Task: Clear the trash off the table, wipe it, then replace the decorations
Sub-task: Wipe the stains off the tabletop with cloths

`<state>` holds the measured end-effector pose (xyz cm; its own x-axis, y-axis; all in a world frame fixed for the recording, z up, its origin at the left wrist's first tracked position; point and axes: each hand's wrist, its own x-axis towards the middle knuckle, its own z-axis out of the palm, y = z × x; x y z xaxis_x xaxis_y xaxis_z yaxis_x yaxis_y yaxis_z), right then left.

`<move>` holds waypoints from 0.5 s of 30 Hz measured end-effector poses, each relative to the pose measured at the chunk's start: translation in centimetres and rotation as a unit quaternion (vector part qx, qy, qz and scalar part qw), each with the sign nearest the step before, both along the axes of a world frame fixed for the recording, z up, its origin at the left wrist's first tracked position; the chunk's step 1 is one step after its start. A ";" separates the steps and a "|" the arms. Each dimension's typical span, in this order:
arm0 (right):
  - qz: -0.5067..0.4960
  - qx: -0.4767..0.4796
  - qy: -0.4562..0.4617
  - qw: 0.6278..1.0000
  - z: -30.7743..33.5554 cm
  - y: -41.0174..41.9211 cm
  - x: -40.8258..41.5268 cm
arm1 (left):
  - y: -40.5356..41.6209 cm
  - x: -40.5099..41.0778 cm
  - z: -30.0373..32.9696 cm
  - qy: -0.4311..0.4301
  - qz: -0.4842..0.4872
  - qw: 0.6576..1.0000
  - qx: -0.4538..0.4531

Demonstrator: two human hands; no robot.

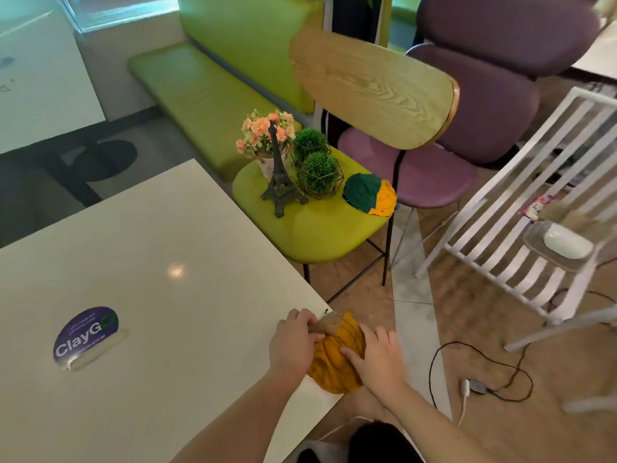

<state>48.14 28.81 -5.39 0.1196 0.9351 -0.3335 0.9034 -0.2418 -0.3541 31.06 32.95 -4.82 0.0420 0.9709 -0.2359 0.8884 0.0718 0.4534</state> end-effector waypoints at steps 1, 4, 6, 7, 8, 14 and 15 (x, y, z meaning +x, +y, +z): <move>-0.011 -0.010 0.015 1.000 0.1 0.3 0.1 | 0.3 0.3 0.1 -0.014 0.005 1.000 -0.002; -0.044 -0.024 0.062 0.997 0.7 2.7 0.9 | 2.6 1.2 0.6 -0.038 0.032 0.999 -0.016; -0.073 -0.017 0.120 0.990 1.0 4.9 1.5 | 4.7 1.9 1.2 -0.045 0.045 0.998 -0.017; -0.087 -0.014 0.156 0.984 1.2 6.1 1.8 | 5.8 2.2 1.6 -0.046 0.052 0.997 -0.015; -0.096 -0.008 0.188 0.977 1.6 7.5 2.3 | 7.0 2.7 2.2 -0.046 0.062 0.997 -0.009; -0.100 0.058 0.225 0.968 4.7 17.8 5.9 | 15.0 6.3 5.7 -0.082 0.108 0.990 0.030; -0.104 0.062 0.228 0.966 4.8 19.9 6.9 | 16.8 7.3 6.1 -0.102 0.113 0.988 0.027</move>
<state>55.04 48.76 -0.62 0.1758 0.9431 -0.2822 0.5830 -0.3307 -0.7421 38.40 49.77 1.31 -0.1357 0.9719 -0.1926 0.7428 0.2284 0.6294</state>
